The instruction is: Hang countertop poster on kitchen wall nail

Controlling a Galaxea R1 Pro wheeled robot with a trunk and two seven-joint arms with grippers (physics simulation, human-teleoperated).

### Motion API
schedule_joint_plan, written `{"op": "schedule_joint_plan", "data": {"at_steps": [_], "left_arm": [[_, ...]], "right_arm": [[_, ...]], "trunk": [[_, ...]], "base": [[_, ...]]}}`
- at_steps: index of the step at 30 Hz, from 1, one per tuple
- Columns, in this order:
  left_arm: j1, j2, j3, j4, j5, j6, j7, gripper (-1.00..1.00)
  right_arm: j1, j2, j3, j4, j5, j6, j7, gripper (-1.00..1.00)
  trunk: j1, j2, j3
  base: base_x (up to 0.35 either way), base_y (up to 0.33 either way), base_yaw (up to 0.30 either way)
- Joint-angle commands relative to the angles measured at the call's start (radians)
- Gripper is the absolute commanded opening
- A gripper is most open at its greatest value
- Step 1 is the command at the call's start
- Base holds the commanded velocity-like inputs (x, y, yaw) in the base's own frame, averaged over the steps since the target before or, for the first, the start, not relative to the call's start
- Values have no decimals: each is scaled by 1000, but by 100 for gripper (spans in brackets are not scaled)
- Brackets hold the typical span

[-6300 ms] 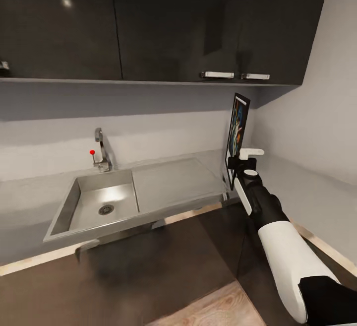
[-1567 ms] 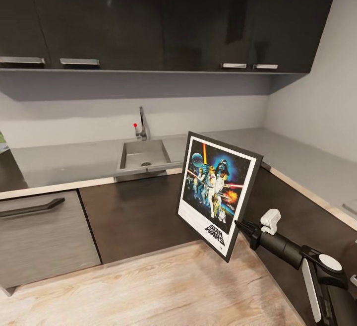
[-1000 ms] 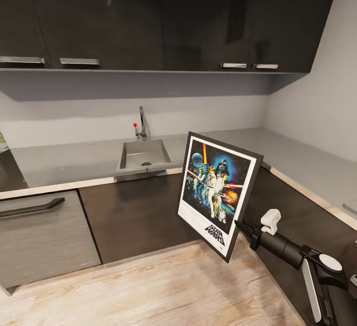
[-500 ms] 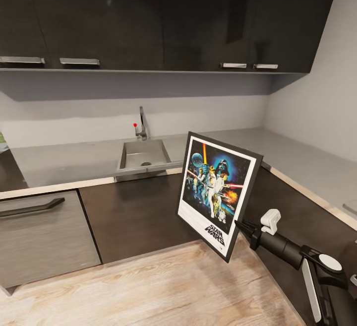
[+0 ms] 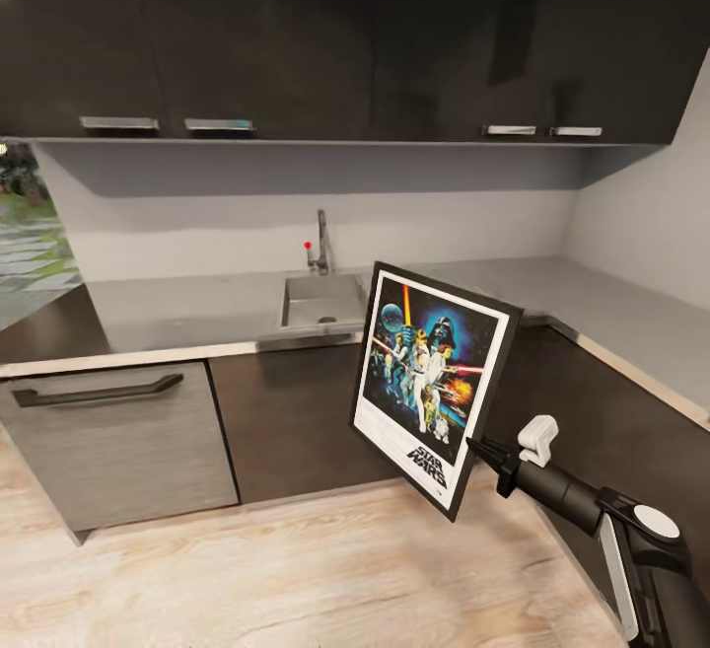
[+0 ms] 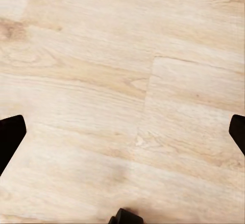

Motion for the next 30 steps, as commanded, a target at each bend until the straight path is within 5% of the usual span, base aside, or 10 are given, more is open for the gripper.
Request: {"op": "schedule_joint_plan", "data": {"at_steps": [1, 16, 17, 21, 30], "left_arm": [[0, 0, 2, -1, 10, -1, -8, 100], [0, 2, -1, -19, 10, 3, -9, 100], [0, 2, -3, -152, 8, 91, -8, 100], [0, 8, -3, -264, 8, 222, -9, 100], [0, 16, -4, -255, 6, 272, -11, 100]], "right_arm": [[-1, 0, -2, -1, 1, 12, 9, -100], [-1, 0, -2, 0, 1, 12, 9, -100], [-1, 1, -2, 3, 2, 12, 8, -100], [-1, 2, -2, 23, 2, 11, 8, -100], [-1, 2, -3, 33, 2, 11, 8, -100]], "trunk": [[0, -1, -1], [-8, 13, 5], [-12, 20, 9], [-27, 48, 21], [-61, 111, 49]], "base": [[-37, 34, 288], [-7, 7, 227], [0, 0, 9], [0, 0, 5], [0, 0, 0]]}}
